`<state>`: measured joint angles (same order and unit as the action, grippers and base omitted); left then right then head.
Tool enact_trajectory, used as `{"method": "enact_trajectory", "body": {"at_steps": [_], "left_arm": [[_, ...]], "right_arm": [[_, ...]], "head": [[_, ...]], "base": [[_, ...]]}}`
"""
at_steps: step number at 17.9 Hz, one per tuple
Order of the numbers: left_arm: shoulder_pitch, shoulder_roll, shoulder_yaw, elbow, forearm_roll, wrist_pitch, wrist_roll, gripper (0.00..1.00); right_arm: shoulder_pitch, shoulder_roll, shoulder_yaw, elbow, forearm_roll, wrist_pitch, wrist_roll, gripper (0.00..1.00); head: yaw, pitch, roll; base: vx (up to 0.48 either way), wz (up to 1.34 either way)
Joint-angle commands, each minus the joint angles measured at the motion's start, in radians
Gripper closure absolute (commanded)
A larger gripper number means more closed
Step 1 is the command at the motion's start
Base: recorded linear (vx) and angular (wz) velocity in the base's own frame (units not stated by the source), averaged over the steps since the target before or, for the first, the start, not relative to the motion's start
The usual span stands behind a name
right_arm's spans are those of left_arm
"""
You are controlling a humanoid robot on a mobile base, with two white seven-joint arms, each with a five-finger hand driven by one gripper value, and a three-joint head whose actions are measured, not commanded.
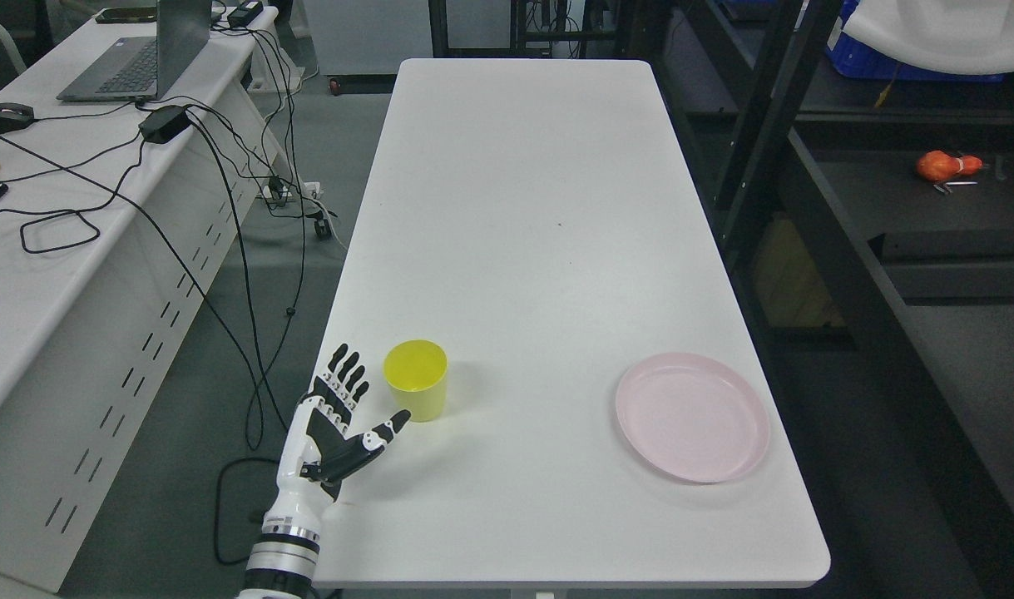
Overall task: Place yellow IKEA cup on middle right shelf
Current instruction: 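Move the left hand toward the yellow cup on the table, then close the left hand fingers around the yellow cup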
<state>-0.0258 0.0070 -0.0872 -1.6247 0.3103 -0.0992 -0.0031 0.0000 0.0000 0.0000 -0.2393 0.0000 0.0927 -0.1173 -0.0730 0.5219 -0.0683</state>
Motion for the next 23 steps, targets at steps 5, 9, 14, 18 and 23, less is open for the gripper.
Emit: {"method": "enact_trajectory", "body": {"at_steps": [5, 9, 14, 18, 23], "left_arm": [[-0.025, 0.01, -0.128, 0.054, 0.003, 0.024, 0.008, 0.01], [-0.029, 0.01, -0.092, 0.084, 0.004, 0.032, 0.009, 0.01], [-0.103, 0.01, -0.017, 0.147, 0.004, 0.036, 0.002, 0.01], [-0.187, 0.01, 0.003, 0.181, 0.004, 0.098, 0.0, 0.01], [-0.229, 0.01, -0.092, 0.218, 0.001, 0.108, -0.011, 0.01]], "right_arm": [[0.014, -0.017, 0.017, 0.0, -0.025, 0.001, 0.001, 0.01], [0.014, -0.017, 0.017, 0.0, -0.025, 0.001, 0.001, 0.01], [0.014, -0.017, 0.017, 0.0, -0.025, 0.001, 0.001, 0.01], [0.014, -0.017, 0.017, 0.0, -0.025, 0.001, 0.001, 0.01], [0.014, -0.017, 0.017, 0.0, -0.025, 0.001, 0.001, 0.01]], "head": [[0.0, 0.0, 0.0], [0.0, 0.0, 0.0], [0.0, 0.0, 0.0], [0.0, 0.0, 0.0], [0.0, 0.0, 0.0]], "base": [[0.0, 0.0], [0.0, 0.0], [0.0, 0.0], [0.0, 0.0], [0.0, 0.0]]}}
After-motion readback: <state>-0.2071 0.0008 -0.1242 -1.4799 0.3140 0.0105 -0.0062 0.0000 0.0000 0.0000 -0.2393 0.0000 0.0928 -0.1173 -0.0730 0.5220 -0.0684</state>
